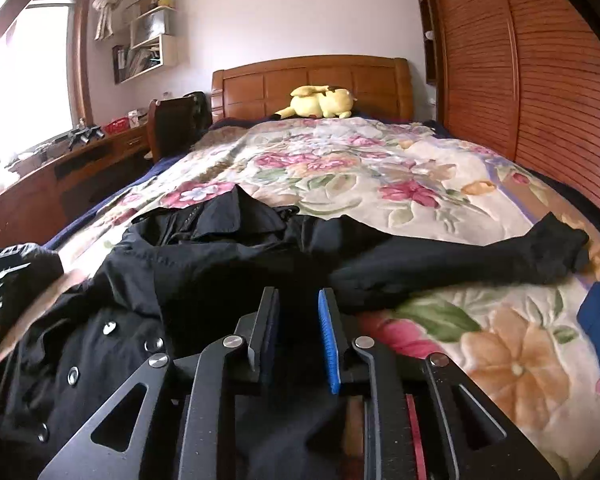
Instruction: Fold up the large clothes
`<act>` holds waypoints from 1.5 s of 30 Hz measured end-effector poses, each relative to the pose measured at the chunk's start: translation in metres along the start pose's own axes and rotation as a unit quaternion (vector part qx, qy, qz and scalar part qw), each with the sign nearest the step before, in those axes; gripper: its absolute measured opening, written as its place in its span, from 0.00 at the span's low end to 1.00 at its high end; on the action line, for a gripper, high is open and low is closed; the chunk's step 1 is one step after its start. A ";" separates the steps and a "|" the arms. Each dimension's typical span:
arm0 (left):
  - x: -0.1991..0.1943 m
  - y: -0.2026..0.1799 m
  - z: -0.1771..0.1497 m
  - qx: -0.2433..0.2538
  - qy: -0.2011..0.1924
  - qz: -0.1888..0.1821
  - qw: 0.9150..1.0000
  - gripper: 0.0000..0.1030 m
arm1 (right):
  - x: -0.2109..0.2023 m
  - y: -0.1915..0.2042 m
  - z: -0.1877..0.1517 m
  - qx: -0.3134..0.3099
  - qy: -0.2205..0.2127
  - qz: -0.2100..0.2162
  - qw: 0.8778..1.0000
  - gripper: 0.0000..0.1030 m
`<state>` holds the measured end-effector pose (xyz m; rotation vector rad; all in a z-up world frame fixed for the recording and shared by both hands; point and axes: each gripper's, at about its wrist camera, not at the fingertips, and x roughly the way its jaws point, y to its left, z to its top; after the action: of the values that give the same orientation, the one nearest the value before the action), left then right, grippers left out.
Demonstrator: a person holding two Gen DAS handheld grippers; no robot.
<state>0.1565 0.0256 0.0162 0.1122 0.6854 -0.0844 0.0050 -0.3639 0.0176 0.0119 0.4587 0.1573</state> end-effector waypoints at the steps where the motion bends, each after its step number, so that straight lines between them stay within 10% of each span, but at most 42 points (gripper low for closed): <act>1: 0.009 -0.003 0.002 0.005 0.011 0.004 1.000 0.77 | -0.004 -0.001 0.001 0.001 0.001 0.008 1.000 0.23; 22: 0.122 -0.030 0.043 0.011 0.153 -0.010 0.988 0.66 | 0.004 0.010 -0.002 -0.018 0.020 0.052 0.998 0.29; 25: 0.132 -0.030 0.037 0.005 0.175 -0.015 0.984 0.57 | 0.008 0.013 -0.003 -0.020 0.028 0.070 0.997 0.46; 27: 0.134 -0.028 0.036 0.000 0.175 -0.013 0.985 0.49 | 0.013 0.016 -0.004 -0.025 0.039 0.069 0.997 0.63; 32: 0.133 -0.027 0.033 0.009 0.170 -0.017 0.985 0.14 | 0.022 0.022 -0.004 -0.043 0.055 0.059 0.996 0.71; 45: 0.092 0.040 0.065 0.036 0.109 0.084 0.990 0.06 | 0.018 0.018 -0.003 -0.039 0.029 0.061 0.997 0.72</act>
<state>0.2727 0.0533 0.0113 0.2512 0.8877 0.0660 0.0168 -0.3429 0.0073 -0.0406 0.5088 0.2950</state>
